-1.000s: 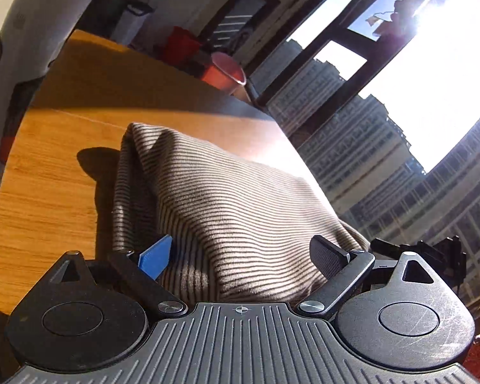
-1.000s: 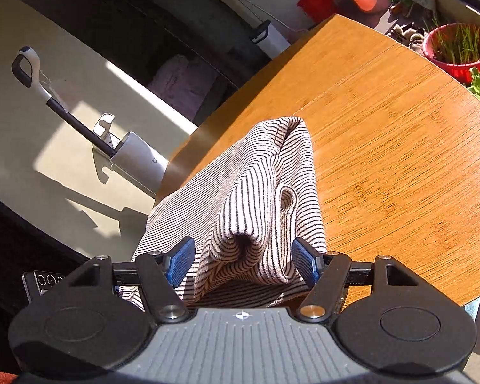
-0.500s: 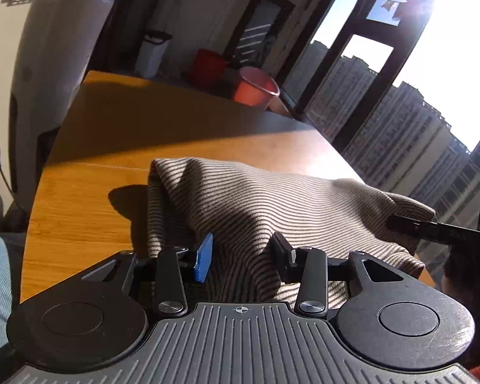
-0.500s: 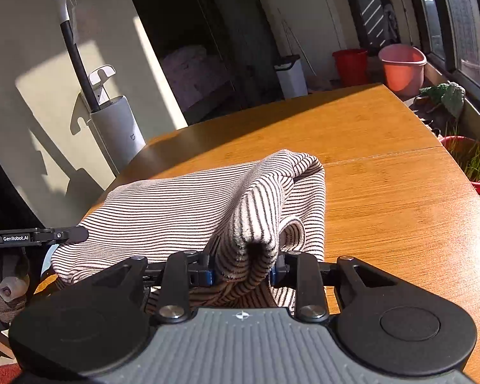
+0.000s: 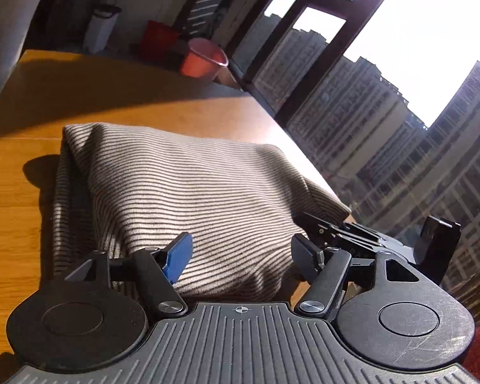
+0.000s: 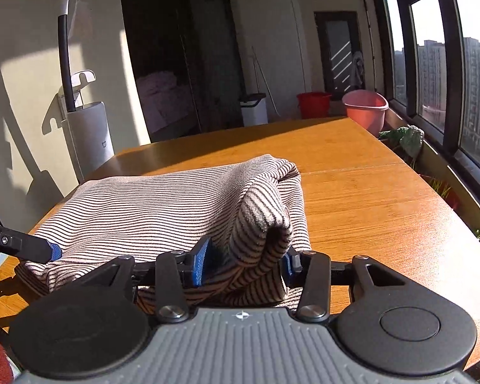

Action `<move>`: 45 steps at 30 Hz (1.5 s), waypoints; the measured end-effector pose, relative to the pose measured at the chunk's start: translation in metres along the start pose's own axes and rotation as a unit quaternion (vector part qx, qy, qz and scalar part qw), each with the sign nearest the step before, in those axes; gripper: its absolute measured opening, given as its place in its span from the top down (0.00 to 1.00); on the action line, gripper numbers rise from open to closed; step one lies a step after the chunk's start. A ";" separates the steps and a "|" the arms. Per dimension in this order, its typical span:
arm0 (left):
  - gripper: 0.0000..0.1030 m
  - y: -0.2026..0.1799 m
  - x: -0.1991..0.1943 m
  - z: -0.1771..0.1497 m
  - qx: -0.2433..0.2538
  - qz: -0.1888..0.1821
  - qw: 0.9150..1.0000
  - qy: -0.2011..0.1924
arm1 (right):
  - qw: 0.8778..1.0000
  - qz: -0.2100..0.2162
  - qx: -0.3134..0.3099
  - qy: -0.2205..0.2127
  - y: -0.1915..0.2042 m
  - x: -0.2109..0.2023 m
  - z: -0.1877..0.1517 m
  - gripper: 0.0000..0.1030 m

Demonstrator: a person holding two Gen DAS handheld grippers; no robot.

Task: Fold clothes

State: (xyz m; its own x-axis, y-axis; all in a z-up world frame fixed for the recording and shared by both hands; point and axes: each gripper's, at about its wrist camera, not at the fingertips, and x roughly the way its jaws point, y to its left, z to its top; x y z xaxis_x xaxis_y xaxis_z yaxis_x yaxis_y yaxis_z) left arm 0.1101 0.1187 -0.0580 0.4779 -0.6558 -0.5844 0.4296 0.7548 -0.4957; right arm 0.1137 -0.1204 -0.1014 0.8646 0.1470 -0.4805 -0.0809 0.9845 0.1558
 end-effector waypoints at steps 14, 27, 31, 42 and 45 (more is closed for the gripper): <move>0.36 0.013 0.034 0.020 0.028 0.027 0.999 0.005 | 0.998 0.055 -0.021 -0.014 0.027 0.006 0.016 0.58; 0.32 0.020 0.074 0.077 0.047 0.075 0.996 -0.014 | 0.990 0.103 -0.092 0.001 0.074 -0.003 0.003 0.23; 0.15 0.005 0.057 0.074 0.045 0.087 0.995 -0.037 | 0.995 0.024 -0.045 -0.085 0.052 -0.019 0.022 0.00; 0.15 -0.002 0.036 0.042 -0.040 0.016 0.999 -0.003 | 0.992 0.073 0.078 0.064 0.005 0.058 0.028 0.00; 0.16 0.003 0.047 0.036 -0.046 0.026 0.999 0.014 | 0.996 0.056 0.040 0.063 0.018 0.053 0.017 0.00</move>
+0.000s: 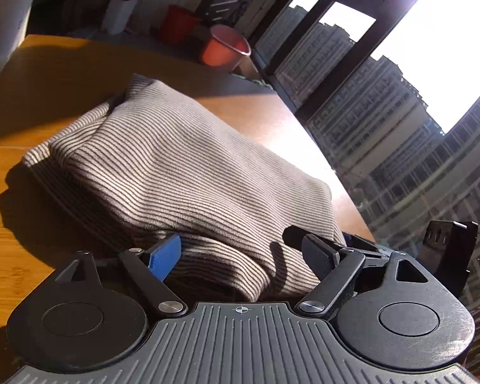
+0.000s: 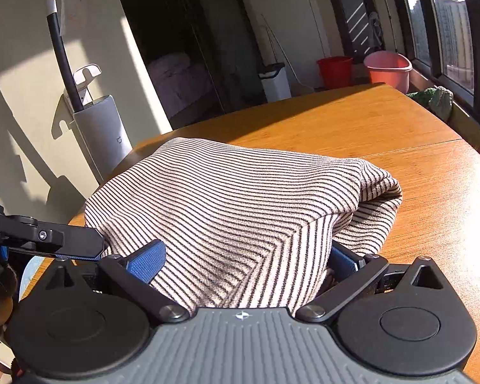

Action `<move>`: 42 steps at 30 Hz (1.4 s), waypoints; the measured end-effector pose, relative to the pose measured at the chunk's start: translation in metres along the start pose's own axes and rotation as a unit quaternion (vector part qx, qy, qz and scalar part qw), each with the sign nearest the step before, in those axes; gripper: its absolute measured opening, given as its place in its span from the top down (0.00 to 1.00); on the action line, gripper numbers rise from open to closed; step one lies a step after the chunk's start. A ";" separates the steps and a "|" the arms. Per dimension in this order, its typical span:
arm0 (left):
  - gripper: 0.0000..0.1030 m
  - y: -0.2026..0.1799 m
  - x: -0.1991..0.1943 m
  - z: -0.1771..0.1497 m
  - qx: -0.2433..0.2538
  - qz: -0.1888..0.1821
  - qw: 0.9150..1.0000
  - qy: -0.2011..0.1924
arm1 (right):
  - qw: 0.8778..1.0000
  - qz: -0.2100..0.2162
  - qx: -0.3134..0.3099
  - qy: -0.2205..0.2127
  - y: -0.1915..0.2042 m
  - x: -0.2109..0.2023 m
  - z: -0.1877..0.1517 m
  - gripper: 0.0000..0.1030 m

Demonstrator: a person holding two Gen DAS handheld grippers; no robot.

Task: Fold clothes
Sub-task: 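Smooth the folded sweater flat with both open grippers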

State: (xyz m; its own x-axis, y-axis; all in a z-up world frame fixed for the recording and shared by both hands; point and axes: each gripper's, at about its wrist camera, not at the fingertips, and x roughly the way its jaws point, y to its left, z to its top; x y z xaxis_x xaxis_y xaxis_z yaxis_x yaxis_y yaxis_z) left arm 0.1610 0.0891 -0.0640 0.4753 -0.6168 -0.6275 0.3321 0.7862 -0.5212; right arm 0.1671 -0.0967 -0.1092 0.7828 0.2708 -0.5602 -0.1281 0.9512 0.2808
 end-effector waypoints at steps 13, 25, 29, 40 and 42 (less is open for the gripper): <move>0.18 0.033 0.031 0.035 0.004 0.042 0.999 -0.025 | 0.997 0.000 -0.063 0.034 0.064 0.005 -0.014 0.00; 0.19 0.022 0.005 0.040 0.022 0.055 0.996 -0.070 | 0.993 0.013 -0.051 -0.101 0.059 -0.039 -0.007 0.00; 0.18 0.013 -0.004 0.033 0.015 0.034 0.997 -0.070 | 0.992 -0.029 -0.047 -0.111 0.043 -0.032 0.005 0.00; 0.18 0.010 0.023 0.015 0.019 0.014 1.000 -0.018 | 0.998 0.019 0.051 -0.013 0.016 -0.006 -0.004 0.00; 0.18 0.015 0.027 0.019 0.018 0.024 0.999 -0.018 | 0.999 0.012 0.039 -0.006 0.027 -0.005 -0.007 0.00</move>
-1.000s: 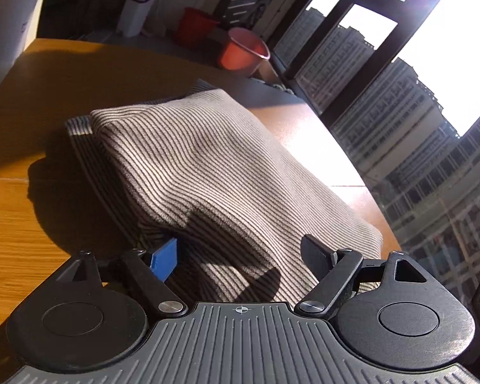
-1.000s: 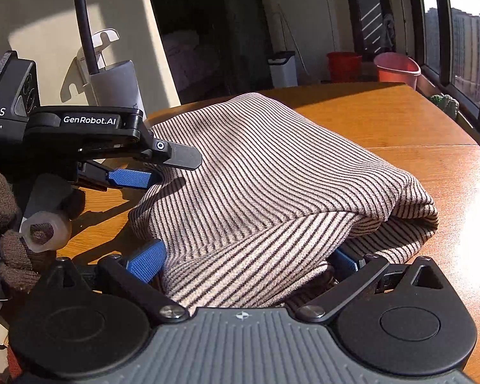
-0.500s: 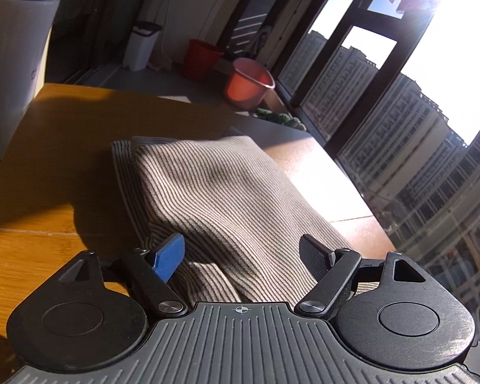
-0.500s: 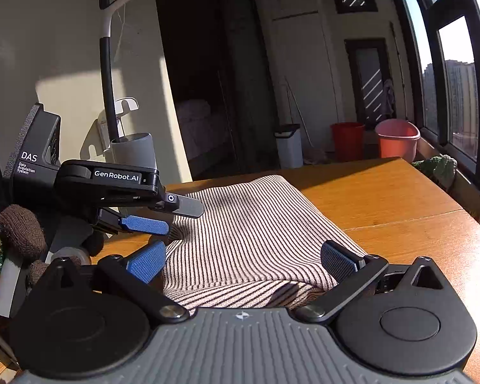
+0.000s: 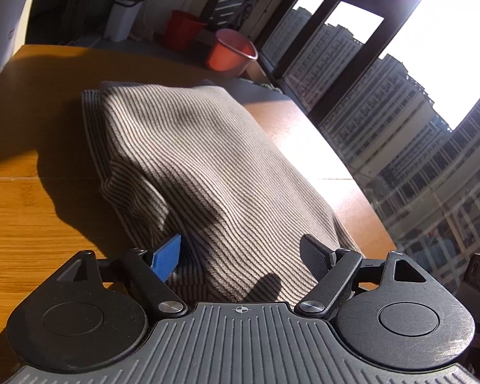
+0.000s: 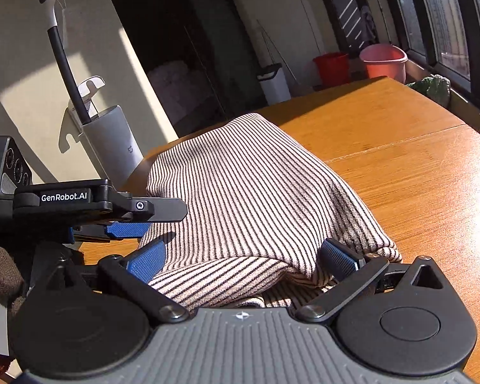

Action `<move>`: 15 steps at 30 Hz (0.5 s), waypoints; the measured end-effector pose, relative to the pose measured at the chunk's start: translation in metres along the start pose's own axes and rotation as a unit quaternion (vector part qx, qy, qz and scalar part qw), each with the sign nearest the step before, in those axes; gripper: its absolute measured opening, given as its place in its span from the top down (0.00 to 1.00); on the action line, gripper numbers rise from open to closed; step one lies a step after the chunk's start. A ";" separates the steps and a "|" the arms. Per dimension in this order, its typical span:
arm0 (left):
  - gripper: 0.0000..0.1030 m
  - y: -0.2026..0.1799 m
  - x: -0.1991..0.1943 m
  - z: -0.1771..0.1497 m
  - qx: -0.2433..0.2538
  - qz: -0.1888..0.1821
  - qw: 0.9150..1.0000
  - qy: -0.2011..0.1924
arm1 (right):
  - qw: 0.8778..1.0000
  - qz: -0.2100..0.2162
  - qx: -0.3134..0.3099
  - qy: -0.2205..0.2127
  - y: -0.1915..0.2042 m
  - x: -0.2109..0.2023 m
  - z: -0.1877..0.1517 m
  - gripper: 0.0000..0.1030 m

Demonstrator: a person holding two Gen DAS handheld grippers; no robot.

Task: Fold clothes
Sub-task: 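Smooth the folded sweater flat with both open grippers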

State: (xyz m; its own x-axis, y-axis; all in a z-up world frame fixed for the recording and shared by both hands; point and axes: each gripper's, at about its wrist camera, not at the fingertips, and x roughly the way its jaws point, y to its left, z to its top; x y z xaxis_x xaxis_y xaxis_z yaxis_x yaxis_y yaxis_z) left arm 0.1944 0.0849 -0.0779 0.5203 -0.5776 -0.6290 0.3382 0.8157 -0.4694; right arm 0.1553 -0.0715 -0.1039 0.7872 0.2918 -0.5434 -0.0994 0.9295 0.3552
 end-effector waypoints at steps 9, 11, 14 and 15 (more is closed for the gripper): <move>0.18 0.021 0.014 0.023 -0.015 0.018 0.999 -0.027 | 1.000 0.016 -0.004 -0.002 0.014 0.000 -0.008 0.00; 0.18 0.019 0.015 0.024 -0.020 0.017 0.999 -0.027 | 1.000 0.020 0.000 -0.003 0.011 0.000 -0.007 0.00; 0.18 0.016 0.010 0.021 -0.010 0.024 0.999 -0.028 | 1.000 0.018 -0.005 -0.009 0.011 -0.001 -0.009 0.00; 0.17 0.014 0.008 0.019 -0.007 0.026 0.999 -0.030 | 1.000 0.015 -0.010 -0.011 0.012 -0.001 -0.010 0.00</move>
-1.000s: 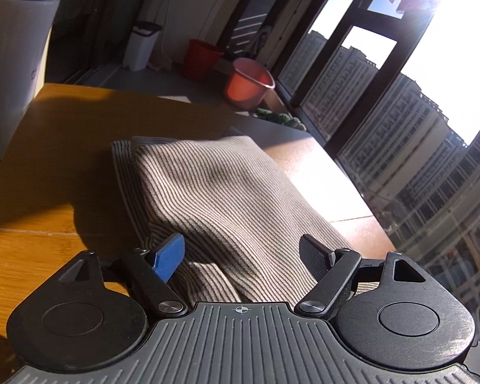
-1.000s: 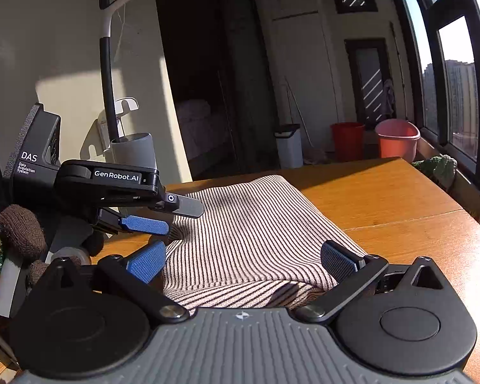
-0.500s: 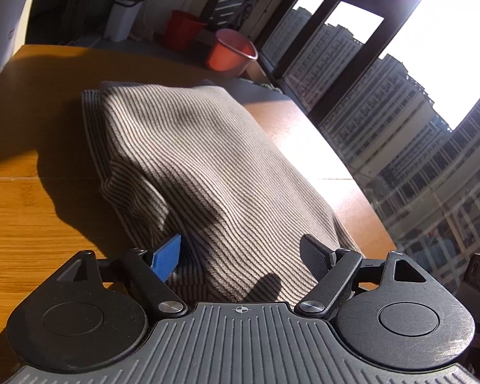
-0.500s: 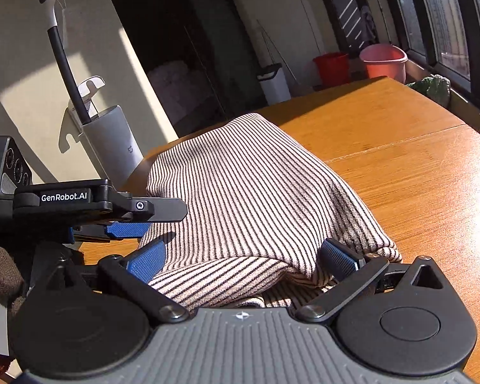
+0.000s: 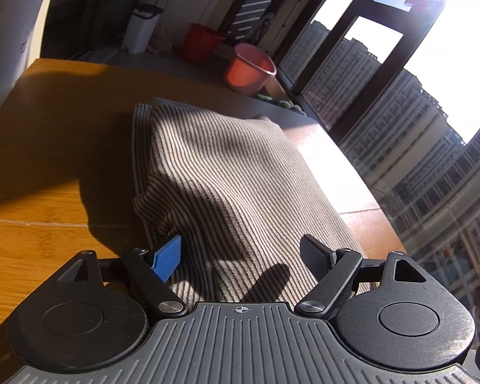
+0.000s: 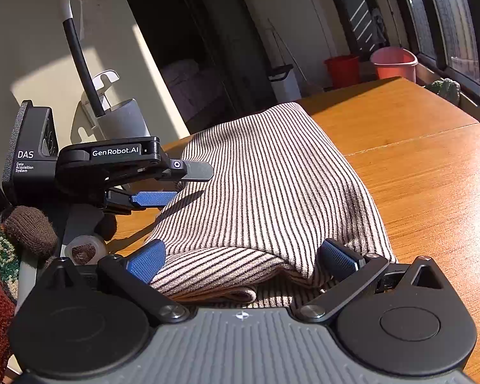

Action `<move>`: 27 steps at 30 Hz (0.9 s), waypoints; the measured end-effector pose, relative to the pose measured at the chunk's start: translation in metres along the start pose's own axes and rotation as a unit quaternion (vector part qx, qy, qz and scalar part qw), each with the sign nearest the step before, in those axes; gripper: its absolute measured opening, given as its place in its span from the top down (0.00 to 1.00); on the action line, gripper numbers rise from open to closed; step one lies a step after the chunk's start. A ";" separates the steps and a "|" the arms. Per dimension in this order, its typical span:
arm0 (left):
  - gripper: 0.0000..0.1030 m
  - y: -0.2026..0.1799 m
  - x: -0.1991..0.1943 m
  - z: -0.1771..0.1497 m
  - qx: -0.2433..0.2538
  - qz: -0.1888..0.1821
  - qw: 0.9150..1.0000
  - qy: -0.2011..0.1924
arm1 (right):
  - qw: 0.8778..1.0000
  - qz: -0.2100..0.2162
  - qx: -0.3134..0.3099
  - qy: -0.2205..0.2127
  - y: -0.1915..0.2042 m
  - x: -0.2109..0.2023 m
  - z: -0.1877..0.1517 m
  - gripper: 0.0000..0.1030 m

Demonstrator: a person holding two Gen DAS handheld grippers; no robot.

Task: Fold clothes
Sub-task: 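Smooth the folded sweater flat with both open grippers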

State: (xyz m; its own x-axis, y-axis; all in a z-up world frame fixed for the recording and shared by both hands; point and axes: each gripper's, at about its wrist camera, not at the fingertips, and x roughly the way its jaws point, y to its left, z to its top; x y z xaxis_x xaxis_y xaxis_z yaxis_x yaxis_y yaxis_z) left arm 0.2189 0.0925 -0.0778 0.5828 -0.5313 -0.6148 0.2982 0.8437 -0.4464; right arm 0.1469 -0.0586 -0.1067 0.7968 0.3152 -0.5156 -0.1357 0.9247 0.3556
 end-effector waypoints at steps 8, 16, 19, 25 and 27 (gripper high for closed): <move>0.17 -0.017 -0.038 -0.018 0.029 -0.029 0.999 -0.028 | 0.999 -0.017 -0.036 -0.005 0.011 0.005 -0.001 0.00; 0.16 -0.014 -0.029 -0.041 0.036 -0.030 0.999 -0.013 | 0.998 -0.018 -0.054 -0.005 0.011 0.003 -0.003 0.00; 0.16 -0.011 -0.030 -0.042 0.038 -0.028 0.999 -0.018 | 0.998 0.003 -0.066 0.007 0.004 0.000 0.002 0.00; 0.16 0.000 -0.029 -0.041 0.041 0.025 0.999 -0.017 | 0.992 0.040 -0.118 0.006 -0.010 -0.022 0.026 0.00; 0.16 0.004 -0.032 -0.041 0.037 0.024 0.999 -0.019 | 0.987 0.032 -0.158 -0.012 -0.009 -0.032 0.036 0.02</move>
State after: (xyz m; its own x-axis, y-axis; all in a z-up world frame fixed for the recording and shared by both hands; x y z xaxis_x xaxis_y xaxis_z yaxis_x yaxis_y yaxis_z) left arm 0.1705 0.1103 -0.0862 0.6258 -0.4880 -0.6084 0.3236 0.8722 -0.3667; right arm 0.1442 -0.0849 -0.0652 0.7935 0.3735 -0.4805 -0.3596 0.9247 0.1249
